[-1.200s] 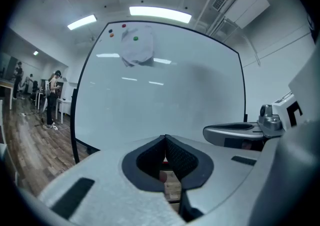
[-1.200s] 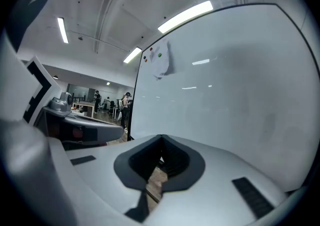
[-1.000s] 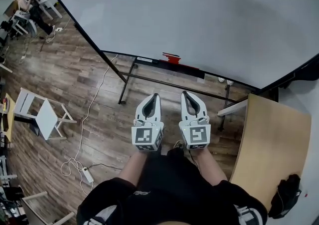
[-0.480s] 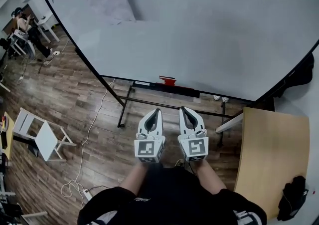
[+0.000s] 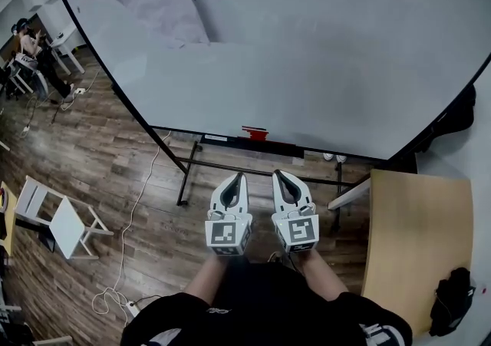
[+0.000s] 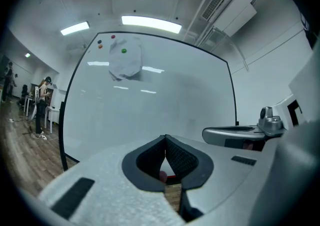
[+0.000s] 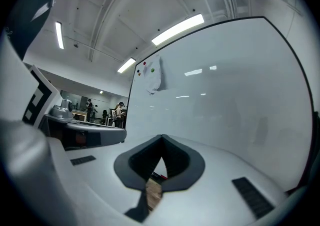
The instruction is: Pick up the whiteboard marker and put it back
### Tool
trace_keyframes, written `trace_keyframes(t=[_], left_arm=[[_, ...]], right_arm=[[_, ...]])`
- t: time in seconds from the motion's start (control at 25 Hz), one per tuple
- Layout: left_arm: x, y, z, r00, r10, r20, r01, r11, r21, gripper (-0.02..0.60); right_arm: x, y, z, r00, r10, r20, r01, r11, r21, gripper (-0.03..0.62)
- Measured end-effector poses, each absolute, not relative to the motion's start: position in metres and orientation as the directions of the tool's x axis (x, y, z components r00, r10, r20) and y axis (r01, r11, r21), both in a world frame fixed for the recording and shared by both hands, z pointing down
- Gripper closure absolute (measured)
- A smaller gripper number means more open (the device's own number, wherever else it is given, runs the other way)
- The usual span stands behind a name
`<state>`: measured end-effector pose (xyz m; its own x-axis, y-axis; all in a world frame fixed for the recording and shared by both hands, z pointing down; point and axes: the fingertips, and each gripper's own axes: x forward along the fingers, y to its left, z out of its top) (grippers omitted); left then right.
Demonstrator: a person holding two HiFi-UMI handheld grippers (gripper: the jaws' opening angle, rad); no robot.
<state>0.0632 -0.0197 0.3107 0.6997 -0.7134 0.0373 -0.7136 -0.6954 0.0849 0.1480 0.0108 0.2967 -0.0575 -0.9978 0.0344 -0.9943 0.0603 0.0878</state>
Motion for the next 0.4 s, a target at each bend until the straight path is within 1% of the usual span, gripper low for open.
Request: trace_keyframes(t=[0.4], left_arm=[[0.051,-0.036,0.314,0.683,-0.729,0.044,-0.73,-0.68,0.075,0.577]], right_arm=[[0.16,0.005,0.3,-0.067,-0.998,0.008,-0.994,0.067,0.092,0.594]])
